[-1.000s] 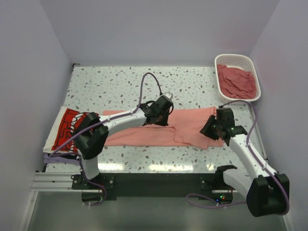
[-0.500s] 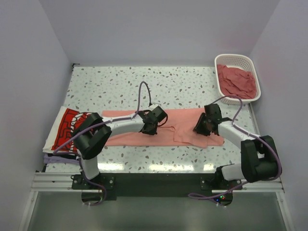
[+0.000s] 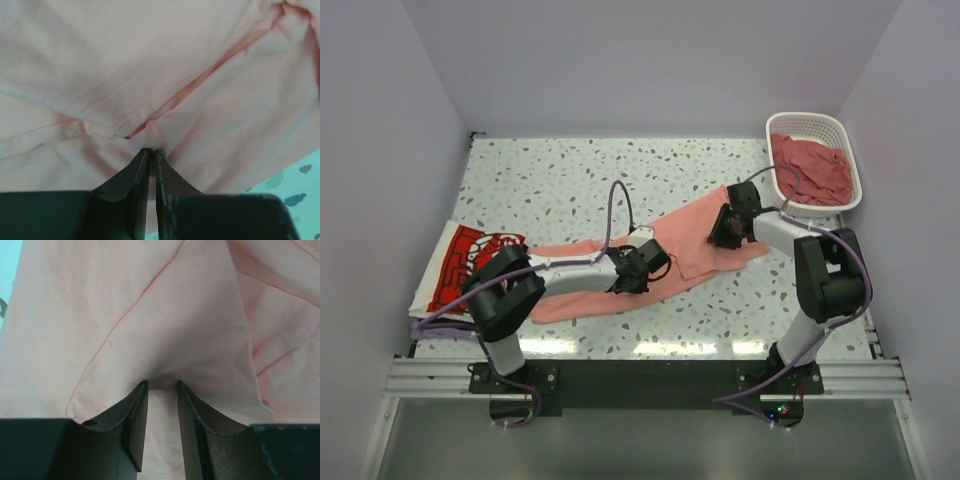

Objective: Fold and stack the t-shirts
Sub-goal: Fold the tshirt

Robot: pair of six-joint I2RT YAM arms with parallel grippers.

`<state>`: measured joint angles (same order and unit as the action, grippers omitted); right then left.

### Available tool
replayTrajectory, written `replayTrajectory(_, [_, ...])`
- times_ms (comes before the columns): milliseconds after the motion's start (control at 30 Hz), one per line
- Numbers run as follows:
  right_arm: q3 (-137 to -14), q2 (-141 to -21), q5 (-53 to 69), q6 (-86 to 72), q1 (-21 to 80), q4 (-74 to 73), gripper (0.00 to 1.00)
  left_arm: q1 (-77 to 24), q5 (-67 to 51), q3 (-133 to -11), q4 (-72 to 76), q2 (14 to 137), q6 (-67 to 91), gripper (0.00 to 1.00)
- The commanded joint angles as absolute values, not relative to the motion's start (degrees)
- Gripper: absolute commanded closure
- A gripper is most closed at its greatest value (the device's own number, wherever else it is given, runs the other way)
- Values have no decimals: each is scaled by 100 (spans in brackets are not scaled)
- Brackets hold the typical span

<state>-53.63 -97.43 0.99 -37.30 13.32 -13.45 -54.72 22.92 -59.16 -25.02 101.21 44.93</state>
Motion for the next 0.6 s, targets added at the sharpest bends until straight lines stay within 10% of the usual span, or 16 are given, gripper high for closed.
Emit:
replayTrajectory(0, [-6157, -10562, -237, -3210, 1389, -1993, 66, -5879, 1838, -5669, -2611, 10195, 5193, 86])
replayTrajectory(567, [-11835, -14044, -202, -1873, 1749, -3980, 59, -5529, 308, -7295, -1749, 10759, 5573, 68])
